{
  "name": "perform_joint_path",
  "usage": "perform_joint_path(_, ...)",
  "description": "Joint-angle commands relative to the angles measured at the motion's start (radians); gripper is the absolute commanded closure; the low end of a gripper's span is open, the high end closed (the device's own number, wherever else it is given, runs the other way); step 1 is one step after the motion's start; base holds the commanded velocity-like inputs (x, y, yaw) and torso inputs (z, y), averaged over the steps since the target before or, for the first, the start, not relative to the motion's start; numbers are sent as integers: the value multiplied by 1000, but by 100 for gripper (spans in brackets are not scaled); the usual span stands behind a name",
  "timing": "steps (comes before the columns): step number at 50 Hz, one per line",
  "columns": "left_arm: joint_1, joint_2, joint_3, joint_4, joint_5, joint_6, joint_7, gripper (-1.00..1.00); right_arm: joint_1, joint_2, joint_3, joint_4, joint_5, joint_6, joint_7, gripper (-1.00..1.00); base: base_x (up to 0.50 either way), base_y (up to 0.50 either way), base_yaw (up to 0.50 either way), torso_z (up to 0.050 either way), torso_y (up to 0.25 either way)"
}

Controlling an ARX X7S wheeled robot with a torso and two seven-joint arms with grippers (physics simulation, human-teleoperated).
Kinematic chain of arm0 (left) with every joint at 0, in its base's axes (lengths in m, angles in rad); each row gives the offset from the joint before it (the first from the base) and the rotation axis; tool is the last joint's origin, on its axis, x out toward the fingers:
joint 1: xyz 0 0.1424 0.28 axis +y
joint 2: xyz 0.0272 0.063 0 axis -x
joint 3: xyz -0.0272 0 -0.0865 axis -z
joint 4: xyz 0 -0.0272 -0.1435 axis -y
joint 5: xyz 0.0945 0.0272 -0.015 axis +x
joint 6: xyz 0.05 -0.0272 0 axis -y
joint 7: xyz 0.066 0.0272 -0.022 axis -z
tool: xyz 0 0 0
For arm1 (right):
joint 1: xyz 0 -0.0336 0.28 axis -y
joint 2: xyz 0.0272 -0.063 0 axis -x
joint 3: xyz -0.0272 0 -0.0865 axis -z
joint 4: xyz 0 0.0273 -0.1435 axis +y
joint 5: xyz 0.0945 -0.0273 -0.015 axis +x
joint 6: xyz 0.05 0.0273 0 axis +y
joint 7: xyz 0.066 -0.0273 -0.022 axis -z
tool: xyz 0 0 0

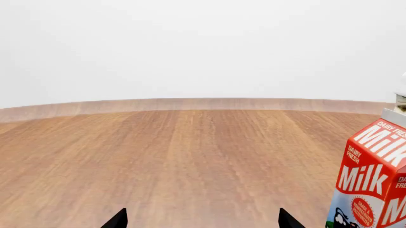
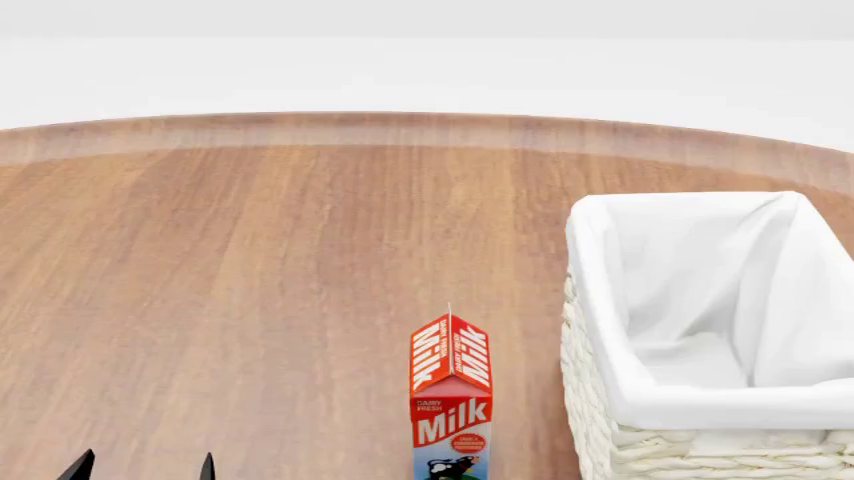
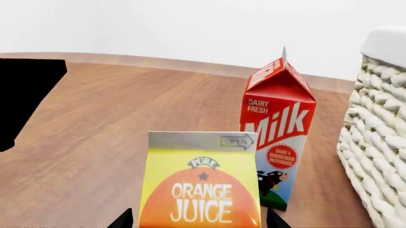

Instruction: Pick up the orange juice, and put it in the basket.

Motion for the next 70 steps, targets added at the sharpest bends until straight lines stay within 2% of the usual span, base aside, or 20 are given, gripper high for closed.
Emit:
perform_joint_path(1, -1, -4, 5, 0, -4, 1, -4, -100, 11, -4, -9, 18, 4, -2, 2, -100, 0, 0, 0, 0, 0)
perform_joint_path(25, -3, -10, 14, -1, -11, 5, -12, -100, 39, -8, -20, 63, 9, -11, 12, -100, 0, 0, 0, 0, 0)
perform_joint_path(26, -4, -11, 15, -2, -11, 5, -13, -100, 37, -7, -19, 57, 12, -13, 14, 100, 0, 0, 0, 0, 0)
perform_joint_path(35, -4, -13, 18, -2, -13, 6, -16, -100, 9, 14, -25, -17, 11, 6, 25, 100, 0, 0, 0, 0, 0)
perform_joint_path(55, -6, -18, 25, -3, -19, 8, -22, -100, -104, 115, -41, -447, -30, 167, 84, 100, 0, 0, 0, 0, 1)
perform_joint_path(70, -7, -22, 30, -3, -22, 10, -26, -100, -135, 155, -34, -621, -47, 231, 111, 100, 0, 0, 0, 0, 1)
